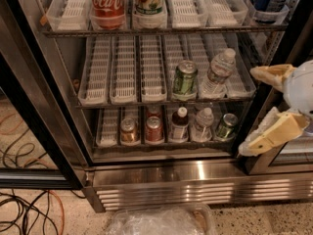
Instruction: Pick orange can from bottom shelf of fridge
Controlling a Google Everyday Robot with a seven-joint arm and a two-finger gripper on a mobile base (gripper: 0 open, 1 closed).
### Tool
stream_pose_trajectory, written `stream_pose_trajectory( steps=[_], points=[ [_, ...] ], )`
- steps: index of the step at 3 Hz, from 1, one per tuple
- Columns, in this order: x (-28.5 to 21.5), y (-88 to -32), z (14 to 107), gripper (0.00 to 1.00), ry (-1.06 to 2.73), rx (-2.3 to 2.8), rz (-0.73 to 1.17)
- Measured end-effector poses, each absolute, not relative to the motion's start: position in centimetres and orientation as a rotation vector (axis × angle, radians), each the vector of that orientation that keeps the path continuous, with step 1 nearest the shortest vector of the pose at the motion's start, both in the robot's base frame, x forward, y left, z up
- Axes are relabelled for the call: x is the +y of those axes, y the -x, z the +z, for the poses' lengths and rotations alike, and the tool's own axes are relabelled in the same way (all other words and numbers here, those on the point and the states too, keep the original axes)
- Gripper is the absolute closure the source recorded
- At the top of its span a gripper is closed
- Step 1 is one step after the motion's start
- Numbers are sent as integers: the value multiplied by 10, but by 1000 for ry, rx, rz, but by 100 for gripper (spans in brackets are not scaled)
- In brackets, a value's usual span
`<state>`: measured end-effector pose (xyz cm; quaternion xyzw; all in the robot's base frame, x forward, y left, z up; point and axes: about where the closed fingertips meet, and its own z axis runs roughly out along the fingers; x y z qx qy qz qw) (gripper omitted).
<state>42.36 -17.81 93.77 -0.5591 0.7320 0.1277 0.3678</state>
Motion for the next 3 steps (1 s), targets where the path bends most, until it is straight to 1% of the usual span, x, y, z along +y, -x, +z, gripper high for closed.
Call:
stream_pose_trajectory(
  steps=[1, 3],
  points=[
    [-161, -422, 924, 0, 1302, 1820, 455],
    [-154, -422, 931, 0, 1274, 1801, 485]
  ],
)
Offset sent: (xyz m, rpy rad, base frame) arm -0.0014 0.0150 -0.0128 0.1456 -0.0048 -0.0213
